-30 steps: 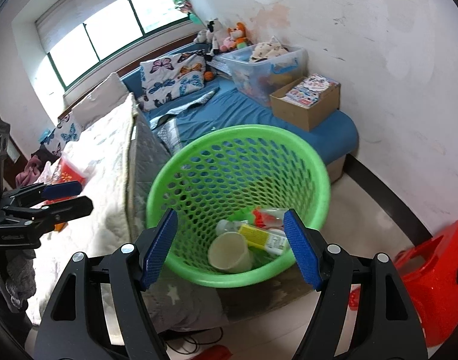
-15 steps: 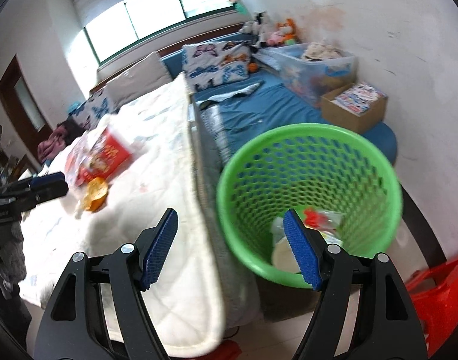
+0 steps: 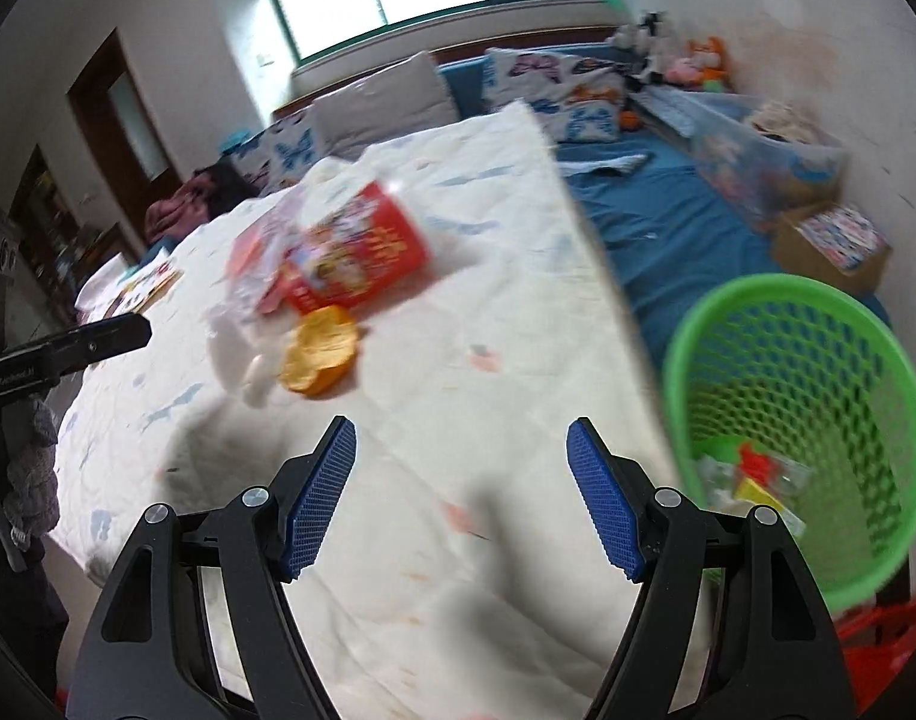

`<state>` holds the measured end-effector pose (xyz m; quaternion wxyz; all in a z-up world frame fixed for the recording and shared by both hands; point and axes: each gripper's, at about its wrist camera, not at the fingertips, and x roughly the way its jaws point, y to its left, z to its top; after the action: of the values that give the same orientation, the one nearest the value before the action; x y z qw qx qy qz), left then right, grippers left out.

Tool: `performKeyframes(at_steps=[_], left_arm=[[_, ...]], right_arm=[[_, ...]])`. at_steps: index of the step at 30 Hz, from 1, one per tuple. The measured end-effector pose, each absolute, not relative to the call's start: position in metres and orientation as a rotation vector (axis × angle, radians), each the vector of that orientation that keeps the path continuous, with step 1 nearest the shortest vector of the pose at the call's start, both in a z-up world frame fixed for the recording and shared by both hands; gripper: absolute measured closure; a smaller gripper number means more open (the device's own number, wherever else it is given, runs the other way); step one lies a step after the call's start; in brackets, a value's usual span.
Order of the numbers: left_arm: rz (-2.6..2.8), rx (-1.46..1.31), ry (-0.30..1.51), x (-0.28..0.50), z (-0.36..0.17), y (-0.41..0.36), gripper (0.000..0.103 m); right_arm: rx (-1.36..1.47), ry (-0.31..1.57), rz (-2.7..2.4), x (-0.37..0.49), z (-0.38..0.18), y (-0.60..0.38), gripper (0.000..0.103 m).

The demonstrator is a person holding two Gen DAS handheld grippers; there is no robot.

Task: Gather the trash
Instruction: 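Move both grippers back over the bed toward the bread crust and tub, then grasp the orange bread crust with the right gripper while the left gripper grasps another clear tub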

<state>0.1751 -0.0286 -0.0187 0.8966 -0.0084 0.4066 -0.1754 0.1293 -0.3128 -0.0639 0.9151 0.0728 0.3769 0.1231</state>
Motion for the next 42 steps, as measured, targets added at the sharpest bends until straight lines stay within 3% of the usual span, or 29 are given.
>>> performKeyframes(at_steps=[12,28,35,42], left_arm=[[-0.299,-0.069,0.873,0.170,-0.034,0.012,0.030],[-0.301,-0.084,0.886,0.170,-0.042,0.024,0.030],[-0.327,-0.080,0.897,0.173,-0.048,0.013,0.030],[-0.394,-0.087,0.911,0.183,-0.055,0.000,0.030]], right_arm=[[0.067,0.853,0.387,0.178,-0.082,-0.235,0.032],[0.066,0.909,0.387,0.215,-0.103,-0.208,0.040],[0.008,0.896,0.357,0.217,-0.106,-0.201,0.054],[0.043,0.887,0.368,0.212,-0.103,-0.211,0.060]])
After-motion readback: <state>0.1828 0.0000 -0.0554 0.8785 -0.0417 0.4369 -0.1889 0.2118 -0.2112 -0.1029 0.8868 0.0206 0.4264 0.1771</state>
